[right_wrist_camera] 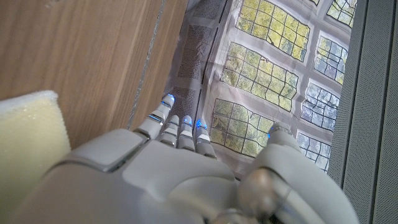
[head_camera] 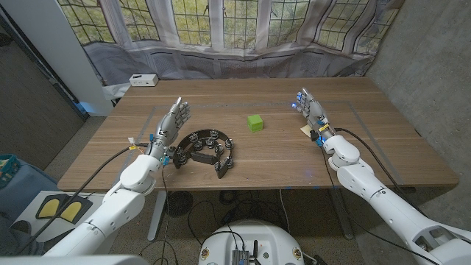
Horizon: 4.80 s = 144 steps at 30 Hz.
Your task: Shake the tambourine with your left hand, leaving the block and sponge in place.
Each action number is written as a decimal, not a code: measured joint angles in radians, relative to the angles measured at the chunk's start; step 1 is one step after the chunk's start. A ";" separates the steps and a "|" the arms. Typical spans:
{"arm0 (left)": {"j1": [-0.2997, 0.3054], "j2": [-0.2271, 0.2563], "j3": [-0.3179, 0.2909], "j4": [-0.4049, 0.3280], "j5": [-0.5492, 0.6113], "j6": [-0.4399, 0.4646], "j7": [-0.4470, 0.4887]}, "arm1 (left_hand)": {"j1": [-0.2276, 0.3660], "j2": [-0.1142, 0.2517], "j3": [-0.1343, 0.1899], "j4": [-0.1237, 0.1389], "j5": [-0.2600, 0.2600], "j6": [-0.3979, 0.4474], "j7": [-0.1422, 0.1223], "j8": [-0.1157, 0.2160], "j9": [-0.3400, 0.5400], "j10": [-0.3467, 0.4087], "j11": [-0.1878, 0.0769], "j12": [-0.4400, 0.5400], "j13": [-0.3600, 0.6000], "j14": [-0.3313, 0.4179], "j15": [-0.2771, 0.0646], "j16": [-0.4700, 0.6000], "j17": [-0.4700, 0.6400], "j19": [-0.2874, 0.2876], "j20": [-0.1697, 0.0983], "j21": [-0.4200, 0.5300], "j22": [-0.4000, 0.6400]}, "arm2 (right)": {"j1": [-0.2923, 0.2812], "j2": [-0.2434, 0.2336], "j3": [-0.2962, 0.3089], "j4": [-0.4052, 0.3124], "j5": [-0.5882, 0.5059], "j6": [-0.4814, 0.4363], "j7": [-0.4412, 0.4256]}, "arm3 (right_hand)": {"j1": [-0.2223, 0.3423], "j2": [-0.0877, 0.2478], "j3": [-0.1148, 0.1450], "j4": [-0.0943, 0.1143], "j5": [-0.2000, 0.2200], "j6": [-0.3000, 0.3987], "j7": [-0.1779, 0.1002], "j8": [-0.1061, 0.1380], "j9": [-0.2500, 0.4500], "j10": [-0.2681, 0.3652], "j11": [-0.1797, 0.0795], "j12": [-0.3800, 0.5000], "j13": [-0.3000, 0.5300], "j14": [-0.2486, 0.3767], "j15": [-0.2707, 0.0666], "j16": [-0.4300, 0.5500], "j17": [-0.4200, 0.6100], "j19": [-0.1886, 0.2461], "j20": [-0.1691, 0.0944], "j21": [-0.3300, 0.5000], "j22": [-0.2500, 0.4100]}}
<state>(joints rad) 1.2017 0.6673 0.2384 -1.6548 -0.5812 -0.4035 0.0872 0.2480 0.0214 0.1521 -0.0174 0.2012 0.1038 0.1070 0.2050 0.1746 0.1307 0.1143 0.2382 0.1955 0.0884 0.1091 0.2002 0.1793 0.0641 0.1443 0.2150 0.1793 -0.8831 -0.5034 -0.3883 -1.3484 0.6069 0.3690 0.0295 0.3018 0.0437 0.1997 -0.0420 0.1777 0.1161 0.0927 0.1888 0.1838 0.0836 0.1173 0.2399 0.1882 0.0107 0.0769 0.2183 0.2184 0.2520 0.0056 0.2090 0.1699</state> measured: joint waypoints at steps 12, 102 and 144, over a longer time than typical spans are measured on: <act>0.044 0.013 -0.008 -0.037 0.039 -0.021 0.018 | 0.006 0.006 0.004 -0.004 0.000 0.013 -0.002 0.000 0.000 0.020 -0.002 0.000 0.000 0.017 0.000 0.000 0.000 0.019 0.009 0.008 0.000 | -0.009 -0.013 0.012 -0.004 0.008 0.007 0.007 | 0.000 0.000 0.004 -0.004 0.000 0.004 -0.004 0.000 0.000 0.002 0.002 0.000 0.000 0.005 0.005 0.000 0.000 0.000 0.000 0.000 0.000; 0.407 -0.112 -0.315 -0.325 0.750 -0.088 0.318 | 0.163 0.047 0.081 -0.122 -0.017 0.286 -0.036 0.027 0.005 0.252 -0.077 0.040 0.002 0.248 -0.066 0.015 -0.003 0.240 0.015 0.026 0.000 | -0.174 -0.110 0.102 -0.262 -0.010 -0.008 -0.108 | -0.005 0.005 0.008 -0.023 0.000 0.023 -0.005 0.004 0.000 0.025 0.001 -0.016 0.000 0.016 0.005 -0.002 -0.004 0.005 0.005 -0.005 0.000; 0.541 -0.045 -0.448 -0.638 1.254 0.331 0.235 | 0.291 0.033 0.128 -0.169 -0.020 0.298 -0.063 -0.002 0.005 0.242 -0.114 0.007 0.002 0.238 -0.104 -0.012 -0.003 0.256 -0.020 0.011 -0.001 | -0.241 -0.127 0.132 -0.353 -0.029 -0.025 -0.165 | -0.005 0.005 0.004 -0.027 0.000 0.034 -0.005 0.004 0.000 0.025 0.001 -0.016 0.000 0.027 -0.006 -0.002 -0.004 0.011 0.000 -0.005 0.000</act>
<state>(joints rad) 1.7429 0.6226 -0.2100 -2.2932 0.6729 -0.0724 0.3220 0.5390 0.0540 0.2804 -0.1863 0.1808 0.4014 0.0440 0.2031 0.1793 0.3729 -0.0001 0.2451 0.1977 0.3268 0.0048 0.1884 0.1758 0.3201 0.1247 0.2256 0.1783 -1.1245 -0.6300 -0.2559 -1.7018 0.5780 0.3440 -0.1352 0.2964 0.0491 0.2032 -0.0689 0.1777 0.1502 0.0873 0.1926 0.1836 0.1090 0.1179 0.2236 0.1881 0.0374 0.0712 0.2166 0.2142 0.2629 0.0054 0.2038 0.1698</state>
